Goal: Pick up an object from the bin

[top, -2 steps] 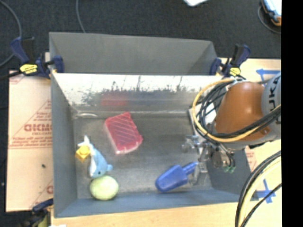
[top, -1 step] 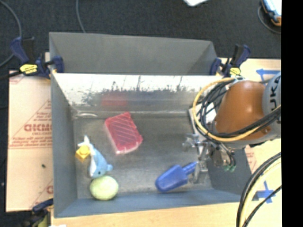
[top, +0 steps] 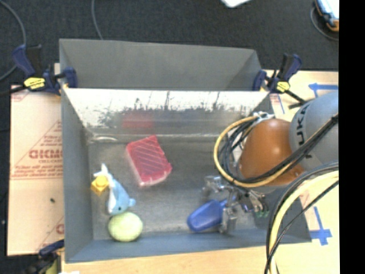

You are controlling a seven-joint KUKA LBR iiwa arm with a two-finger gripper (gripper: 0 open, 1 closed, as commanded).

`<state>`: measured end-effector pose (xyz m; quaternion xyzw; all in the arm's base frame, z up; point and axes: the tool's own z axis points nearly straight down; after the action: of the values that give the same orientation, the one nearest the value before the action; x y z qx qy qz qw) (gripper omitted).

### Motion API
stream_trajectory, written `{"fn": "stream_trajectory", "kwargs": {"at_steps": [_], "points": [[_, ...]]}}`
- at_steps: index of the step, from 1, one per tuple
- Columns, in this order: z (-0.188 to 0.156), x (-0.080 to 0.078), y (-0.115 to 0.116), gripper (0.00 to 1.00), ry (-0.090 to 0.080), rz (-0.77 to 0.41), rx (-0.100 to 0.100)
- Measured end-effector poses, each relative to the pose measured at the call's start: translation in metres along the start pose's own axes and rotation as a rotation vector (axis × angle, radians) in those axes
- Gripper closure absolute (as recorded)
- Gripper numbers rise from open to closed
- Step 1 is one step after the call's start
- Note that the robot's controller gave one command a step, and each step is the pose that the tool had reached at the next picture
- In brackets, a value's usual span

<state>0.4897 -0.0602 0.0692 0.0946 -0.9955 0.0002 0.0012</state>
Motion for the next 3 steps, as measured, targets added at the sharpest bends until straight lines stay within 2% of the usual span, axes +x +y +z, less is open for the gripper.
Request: {"fn": "stream_trajectory", "kwargs": {"at_steps": [1,2,3], "points": [[-0.063,0.002,0.002,0.0,-0.006,-0.005,0.003],[-0.001,-0.001,-0.001,0.0,-0.005,-0.002,0.001],[-0.001,-0.008,-0.001,0.0,-0.012,-0.227,0.006]]}}
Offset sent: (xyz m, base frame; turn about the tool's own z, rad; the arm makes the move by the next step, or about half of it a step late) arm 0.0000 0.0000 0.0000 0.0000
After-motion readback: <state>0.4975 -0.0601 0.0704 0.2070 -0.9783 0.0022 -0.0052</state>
